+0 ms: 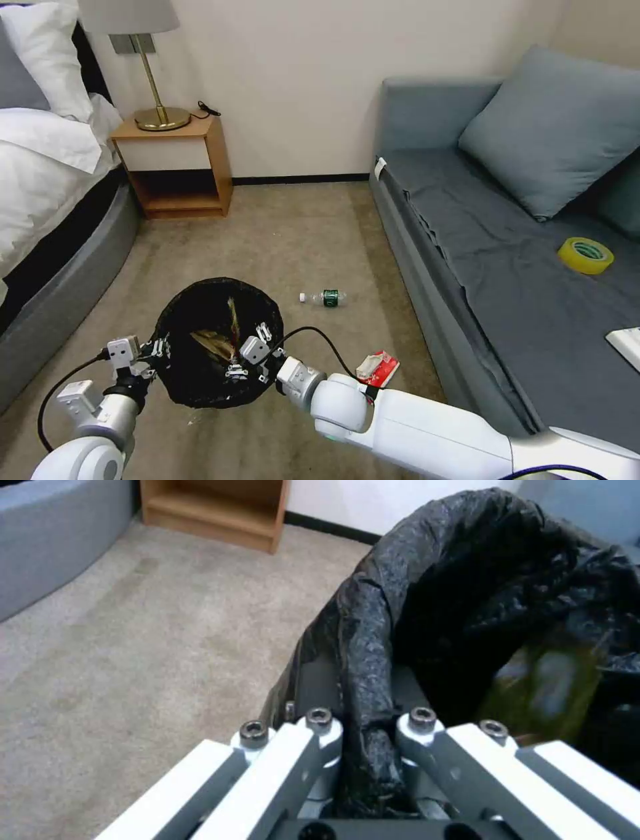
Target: Pick up the trash bin, then pick up the garbage on the floor and place it into the trash bin.
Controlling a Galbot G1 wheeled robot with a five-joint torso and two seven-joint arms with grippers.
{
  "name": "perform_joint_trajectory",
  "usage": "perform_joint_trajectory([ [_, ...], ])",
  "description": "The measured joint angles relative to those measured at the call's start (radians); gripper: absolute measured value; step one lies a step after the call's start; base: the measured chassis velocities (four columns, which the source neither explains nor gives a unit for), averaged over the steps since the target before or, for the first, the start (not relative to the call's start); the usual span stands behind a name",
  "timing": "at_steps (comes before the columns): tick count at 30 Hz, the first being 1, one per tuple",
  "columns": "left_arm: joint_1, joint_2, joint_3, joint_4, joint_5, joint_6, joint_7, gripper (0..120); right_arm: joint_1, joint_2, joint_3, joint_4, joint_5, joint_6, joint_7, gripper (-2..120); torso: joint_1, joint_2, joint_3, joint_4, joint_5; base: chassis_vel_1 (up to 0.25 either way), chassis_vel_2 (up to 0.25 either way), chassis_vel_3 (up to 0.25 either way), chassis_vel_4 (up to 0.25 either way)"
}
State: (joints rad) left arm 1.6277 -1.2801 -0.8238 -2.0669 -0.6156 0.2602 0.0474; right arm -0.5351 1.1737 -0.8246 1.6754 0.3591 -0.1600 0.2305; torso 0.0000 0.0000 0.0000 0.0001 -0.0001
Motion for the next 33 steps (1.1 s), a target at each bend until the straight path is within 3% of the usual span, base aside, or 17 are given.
perform_joint_trajectory([
  [12, -0.023, 0.013, -0.005, 0.036, 0.014, -0.011, 0.001, 4, -0.035, -0.017, 0.116, 0.023, -0.017, 0.034, 0.077, 100, 0.000, 0.000, 0.000, -0.0002, 0.0001, 0.000, 0.000, 0.000, 0.000],
  [16, -0.038, 0.005, -0.014, 0.061, 0.051, -0.020, -0.003, 4, -0.093, -0.056, 0.235, 0.015, 0.035, 0.054, 0.141, 100, 0.000, 0.000, 0.000, 0.0000, 0.0003, 0.000, 0.000, 0.000, 0.000],
  [23, -0.034, 0.002, -0.016, 0.063, 0.061, -0.032, -0.001, 4, -0.151, -0.097, 0.323, -0.034, 0.110, 0.027, 0.215, 100, 0.000, 0.000, 0.000, -0.0003, 0.0002, 0.000, 0.000, 0.000, 0.000],
  [27, -0.008, -0.002, -0.027, 0.023, 0.064, -0.045, 0.008, 4, -0.220, -0.107, 0.381, -0.053, 0.268, -0.130, 0.385, 100, 0.000, 0.000, 0.000, -0.0003, 0.0003, 0.000, 0.000, 0.000, 0.000],
  [28, -0.008, -0.002, -0.027, 0.023, 0.064, -0.045, 0.008, 4, -0.220, -0.107, 0.381, -0.053, 0.268, -0.130, 0.385, 100, 0.000, 0.000, 0.000, -0.0003, 0.0003, 0.000, 0.000, 0.000, 0.000],
  [30, 0.002, -0.002, -0.033, 0.008, 0.064, -0.050, 0.011, 4, -0.236, -0.108, 0.393, -0.043, 0.392, -0.206, 0.480, 100, 0.000, 0.000, 0.000, -0.0003, 0.0004, 0.000, 0.000, 0.000, 0.000],
  [31, 0.012, -0.003, -0.040, -0.007, 0.064, -0.055, 0.016, 4, -0.246, -0.096, 0.406, -0.035, 0.576, -0.292, 0.623, 100, 0.000, 0.000, 0.000, -0.0003, 0.0002, 0.000, 0.000, 0.000, 0.000],
  [32, 0.012, -0.003, -0.040, -0.007, 0.064, -0.055, 0.016, 4, -0.246, -0.096, 0.406, -0.035, 0.576, -0.292, 0.623, 100, 0.000, 0.000, 0.000, -0.0003, 0.0002, 0.000, 0.000, 0.000, 0.000],
  [33, 0.012, -0.003, -0.043, -0.009, 0.063, -0.056, 0.017, 4, -0.246, -0.079, 0.413, -0.040, 0.656, -0.321, 0.682, 100, 0.000, 0.000, 0.000, -0.0002, 0.0000, 0.000, 0.000, 0.000, 0.000],
])
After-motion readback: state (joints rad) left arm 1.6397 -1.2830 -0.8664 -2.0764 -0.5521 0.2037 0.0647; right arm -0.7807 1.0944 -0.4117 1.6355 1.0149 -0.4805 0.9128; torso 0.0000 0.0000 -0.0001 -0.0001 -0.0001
